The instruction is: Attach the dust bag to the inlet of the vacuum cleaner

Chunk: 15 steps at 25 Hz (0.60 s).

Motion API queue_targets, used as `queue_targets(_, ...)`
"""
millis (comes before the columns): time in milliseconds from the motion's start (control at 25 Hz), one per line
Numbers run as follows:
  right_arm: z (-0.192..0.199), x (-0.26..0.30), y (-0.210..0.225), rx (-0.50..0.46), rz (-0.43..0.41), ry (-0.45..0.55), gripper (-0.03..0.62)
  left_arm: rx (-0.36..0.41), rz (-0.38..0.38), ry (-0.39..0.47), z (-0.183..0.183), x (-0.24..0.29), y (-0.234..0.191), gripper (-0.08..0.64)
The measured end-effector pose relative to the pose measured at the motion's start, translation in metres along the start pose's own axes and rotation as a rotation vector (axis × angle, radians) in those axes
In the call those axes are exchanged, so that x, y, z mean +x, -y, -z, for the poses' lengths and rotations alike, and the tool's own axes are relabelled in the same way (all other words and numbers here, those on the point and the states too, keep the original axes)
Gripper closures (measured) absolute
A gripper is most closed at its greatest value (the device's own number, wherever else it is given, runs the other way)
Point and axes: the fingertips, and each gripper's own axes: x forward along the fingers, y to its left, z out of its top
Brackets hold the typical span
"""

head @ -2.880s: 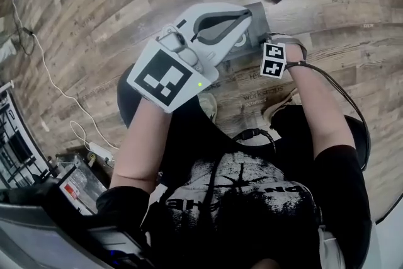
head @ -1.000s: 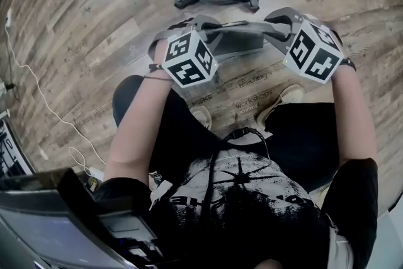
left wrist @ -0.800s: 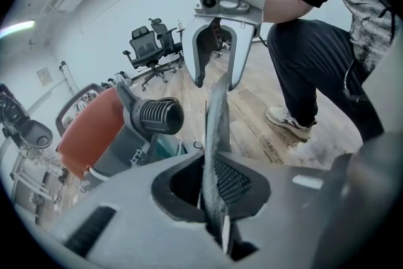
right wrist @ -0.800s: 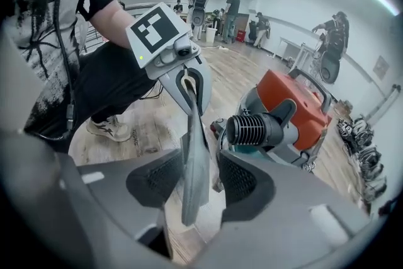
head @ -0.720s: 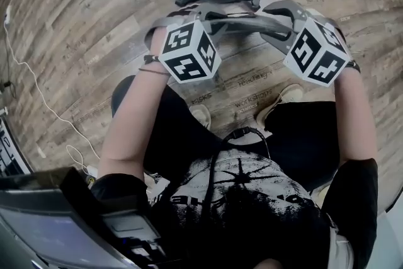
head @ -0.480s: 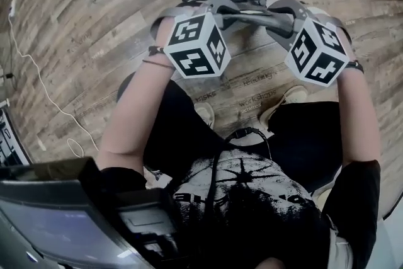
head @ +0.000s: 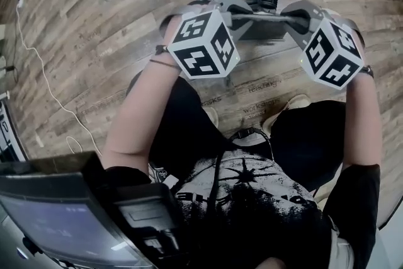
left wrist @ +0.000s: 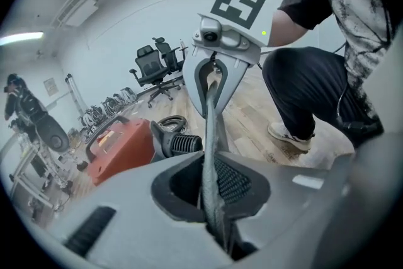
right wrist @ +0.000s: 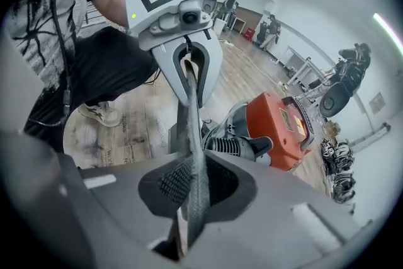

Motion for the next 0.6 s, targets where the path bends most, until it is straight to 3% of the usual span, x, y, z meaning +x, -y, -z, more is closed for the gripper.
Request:
queue_targets(120,-0.002,-0.002,0.011,0.047,0.013,0.005,0.565,-0.038,-0.010,0.025,-0.003,-0.003,-0.011,0.531)
queue_targets(360,0.013,0.013,0.010,0.114,0.052,-0.039,0.565,-0.010,-0.007,-0.024,0.006,0.017,-0.011,0.531)
queue_targets(600,0.027,0.027,0.012,0.145,0.107,-0.014,0.566,0.017,-0.016,-0.068,0.011,0.036,-0.016,0.528)
